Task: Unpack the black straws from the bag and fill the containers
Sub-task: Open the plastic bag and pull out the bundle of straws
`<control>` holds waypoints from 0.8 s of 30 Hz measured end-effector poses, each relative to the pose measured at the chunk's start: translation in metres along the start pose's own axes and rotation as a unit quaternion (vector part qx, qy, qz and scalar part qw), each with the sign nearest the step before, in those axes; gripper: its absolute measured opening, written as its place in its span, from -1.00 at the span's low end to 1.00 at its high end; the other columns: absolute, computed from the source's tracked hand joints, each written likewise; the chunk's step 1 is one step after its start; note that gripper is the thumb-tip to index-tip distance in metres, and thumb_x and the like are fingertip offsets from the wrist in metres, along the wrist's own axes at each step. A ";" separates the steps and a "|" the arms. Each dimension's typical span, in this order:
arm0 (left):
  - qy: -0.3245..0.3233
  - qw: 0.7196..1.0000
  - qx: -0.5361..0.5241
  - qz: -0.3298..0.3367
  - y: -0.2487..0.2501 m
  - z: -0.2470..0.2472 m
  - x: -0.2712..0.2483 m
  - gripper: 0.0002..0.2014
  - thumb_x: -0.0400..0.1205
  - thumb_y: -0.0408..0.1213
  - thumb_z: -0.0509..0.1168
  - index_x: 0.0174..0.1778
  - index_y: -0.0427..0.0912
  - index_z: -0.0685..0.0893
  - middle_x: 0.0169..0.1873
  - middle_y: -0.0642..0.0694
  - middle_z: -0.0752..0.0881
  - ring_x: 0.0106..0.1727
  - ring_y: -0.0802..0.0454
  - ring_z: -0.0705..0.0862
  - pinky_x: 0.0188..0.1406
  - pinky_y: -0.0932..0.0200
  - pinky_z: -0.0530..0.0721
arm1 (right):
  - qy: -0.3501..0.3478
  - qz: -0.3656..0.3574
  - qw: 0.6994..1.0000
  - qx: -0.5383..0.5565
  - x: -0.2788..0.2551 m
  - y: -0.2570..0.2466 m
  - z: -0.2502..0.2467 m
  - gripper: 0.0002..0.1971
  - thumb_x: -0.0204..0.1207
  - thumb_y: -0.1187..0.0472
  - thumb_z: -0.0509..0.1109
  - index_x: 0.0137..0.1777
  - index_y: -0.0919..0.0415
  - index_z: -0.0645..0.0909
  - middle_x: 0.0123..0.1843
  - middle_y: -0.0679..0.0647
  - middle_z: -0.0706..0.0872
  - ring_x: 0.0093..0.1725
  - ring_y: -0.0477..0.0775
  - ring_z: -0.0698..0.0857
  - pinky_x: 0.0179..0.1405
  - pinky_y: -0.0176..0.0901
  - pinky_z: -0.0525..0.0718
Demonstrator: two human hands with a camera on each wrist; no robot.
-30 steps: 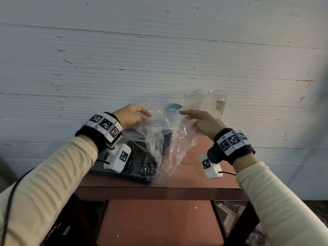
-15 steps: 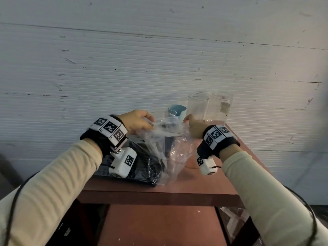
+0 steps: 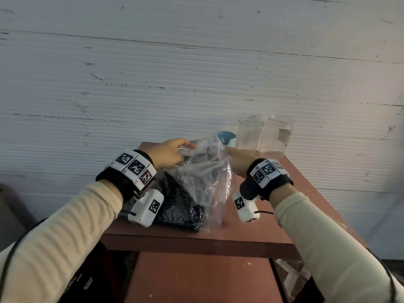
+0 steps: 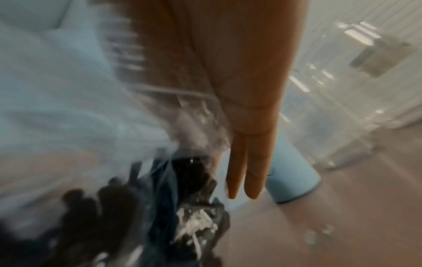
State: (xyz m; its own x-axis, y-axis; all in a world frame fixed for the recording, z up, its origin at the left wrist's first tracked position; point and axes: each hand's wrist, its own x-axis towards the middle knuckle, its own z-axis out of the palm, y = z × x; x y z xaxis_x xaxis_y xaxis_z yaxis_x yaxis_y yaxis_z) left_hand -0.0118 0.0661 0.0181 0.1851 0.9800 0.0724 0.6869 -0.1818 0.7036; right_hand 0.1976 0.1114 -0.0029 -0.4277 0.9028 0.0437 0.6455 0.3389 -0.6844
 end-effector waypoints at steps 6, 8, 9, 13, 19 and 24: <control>0.106 0.980 -0.126 0.114 0.009 -0.018 -0.013 -0.51 0.63 -0.55 0.22 0.34 0.11 0.56 0.48 0.07 0.49 0.17 -0.18 0.69 0.20 -0.34 0.67 | 0.114 -0.140 0.979 0.091 -0.007 -0.048 -0.009 -0.61 0.55 0.18 0.29 0.31 0.38 0.49 0.10 0.57 0.64 0.03 0.56 0.66 0.01 0.56 0.53; 0.151 0.955 -0.189 0.172 0.015 -0.023 -0.016 -0.53 0.63 -0.57 0.24 0.30 0.09 0.58 0.46 -0.01 0.51 0.36 -0.19 0.63 0.15 -0.15 0.75 | 0.142 -0.164 0.971 0.103 -0.010 -0.065 -0.014 -0.56 0.55 0.12 0.30 0.40 0.24 0.47 0.19 0.30 0.72 0.13 0.32 0.72 0.11 0.15 0.73; 0.162 0.939 -0.237 0.191 0.018 -0.025 -0.019 -0.54 0.63 -0.58 0.26 0.27 0.08 0.59 0.44 -0.08 0.54 0.37 -0.19 0.63 0.10 -0.03 0.76 | 0.150 -0.180 0.966 0.110 -0.013 -0.073 -0.016 -0.57 0.62 0.13 0.27 0.48 0.16 0.44 0.26 0.16 0.71 0.19 0.14 0.72 0.11 -0.11 0.72; 0.172 0.908 -0.324 0.202 0.022 -0.024 -0.028 -0.61 0.57 -0.52 0.38 0.21 -0.04 0.53 0.15 -0.05 0.78 0.11 0.09 0.79 -0.05 0.20 0.75 | 0.141 -0.255 0.954 0.074 -0.028 -0.096 -0.016 -0.70 0.72 0.29 0.15 0.39 0.21 0.53 0.28 0.10 0.65 0.18 -0.01 0.67 0.21 -0.19 0.63; 0.224 0.924 -0.265 0.164 -0.002 -0.025 -0.034 -0.87 0.62 -0.45 0.36 0.05 -0.21 0.63 -0.17 -0.06 0.81 -0.21 0.13 0.79 -0.24 0.28 0.72 | 0.090 -0.171 0.966 0.173 -0.020 -0.071 -0.013 -0.75 0.70 0.36 0.15 0.16 0.25 0.66 0.02 0.01 0.69 -0.03 -0.02 0.67 0.00 -0.19 0.63; 0.208 0.946 -0.208 0.138 -0.008 -0.030 -0.028 -0.91 0.73 -0.36 0.21 0.01 -0.19 0.62 -0.28 -0.17 0.70 -0.42 0.24 0.71 -0.45 0.40 0.62 | 0.104 -0.122 0.964 0.213 -0.009 -0.061 -0.008 -0.75 0.65 0.46 0.10 -0.10 0.37 0.62 -0.45 0.01 0.63 -0.54 -0.13 0.54 -0.51 -0.37 0.48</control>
State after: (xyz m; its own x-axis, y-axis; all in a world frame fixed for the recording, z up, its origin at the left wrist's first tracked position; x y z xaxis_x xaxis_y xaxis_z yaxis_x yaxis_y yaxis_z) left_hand -0.0437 0.0422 0.0318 -0.0355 0.8625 0.5049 0.3013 -0.4725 0.8282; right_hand 0.1672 0.0843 0.0439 -0.3687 0.8590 0.3552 0.2055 0.4480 -0.8701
